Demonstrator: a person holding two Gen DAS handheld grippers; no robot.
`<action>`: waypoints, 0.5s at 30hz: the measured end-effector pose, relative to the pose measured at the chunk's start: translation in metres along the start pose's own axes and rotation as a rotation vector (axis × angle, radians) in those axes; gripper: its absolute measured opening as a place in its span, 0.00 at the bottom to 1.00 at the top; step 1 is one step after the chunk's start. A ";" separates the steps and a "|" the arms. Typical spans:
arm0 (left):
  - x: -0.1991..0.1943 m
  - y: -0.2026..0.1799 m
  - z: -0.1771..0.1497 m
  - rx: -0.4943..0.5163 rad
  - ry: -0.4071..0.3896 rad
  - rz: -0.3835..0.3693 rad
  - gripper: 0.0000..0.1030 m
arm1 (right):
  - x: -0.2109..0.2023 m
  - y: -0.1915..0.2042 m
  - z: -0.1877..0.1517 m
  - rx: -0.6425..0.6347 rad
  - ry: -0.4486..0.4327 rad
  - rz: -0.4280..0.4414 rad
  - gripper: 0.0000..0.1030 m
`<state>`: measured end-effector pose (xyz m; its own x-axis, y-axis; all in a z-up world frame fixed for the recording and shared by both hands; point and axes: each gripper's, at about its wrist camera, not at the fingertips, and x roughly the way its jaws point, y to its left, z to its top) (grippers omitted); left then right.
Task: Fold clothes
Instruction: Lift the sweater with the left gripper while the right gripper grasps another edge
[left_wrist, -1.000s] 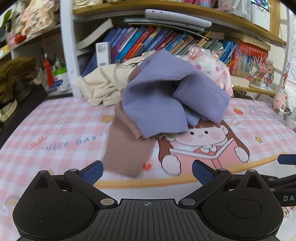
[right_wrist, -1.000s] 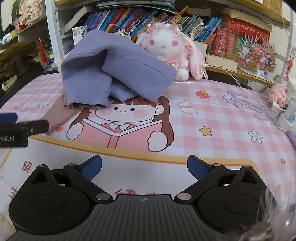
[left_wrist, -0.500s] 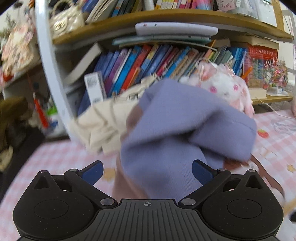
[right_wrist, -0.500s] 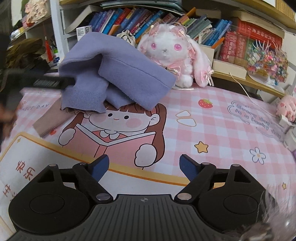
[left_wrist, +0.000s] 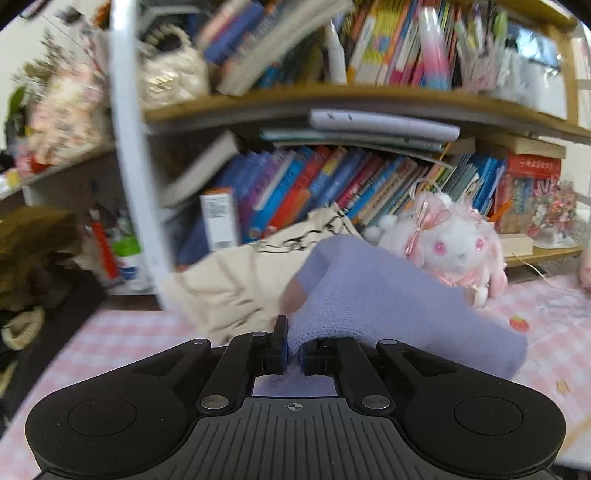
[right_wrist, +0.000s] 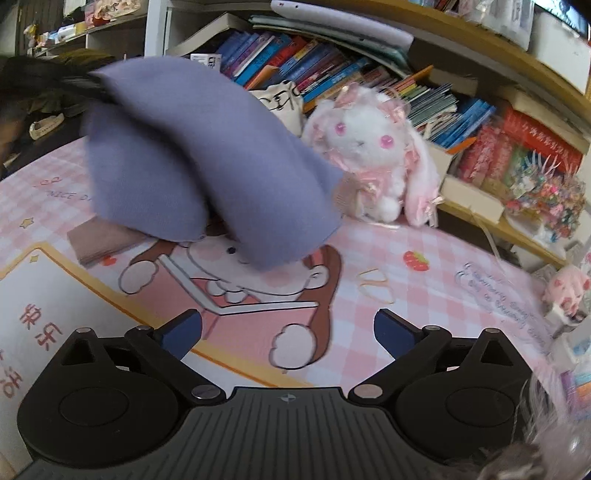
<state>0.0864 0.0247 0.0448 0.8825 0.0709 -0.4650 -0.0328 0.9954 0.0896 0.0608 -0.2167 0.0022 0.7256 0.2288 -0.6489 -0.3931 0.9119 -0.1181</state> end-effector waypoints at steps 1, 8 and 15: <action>-0.014 0.008 -0.008 -0.007 0.011 0.008 0.05 | 0.001 0.003 0.000 0.015 0.005 0.017 0.98; -0.076 0.045 -0.068 -0.016 0.153 0.064 0.05 | 0.014 0.017 -0.013 0.282 0.127 0.328 0.97; -0.095 0.057 -0.080 -0.003 0.163 0.059 0.05 | 0.007 0.027 -0.034 0.475 0.219 0.466 0.95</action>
<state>-0.0365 0.0798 0.0234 0.7915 0.1382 -0.5954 -0.0838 0.9894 0.1182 0.0365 -0.2019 -0.0312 0.3914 0.6040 -0.6942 -0.3101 0.7969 0.5185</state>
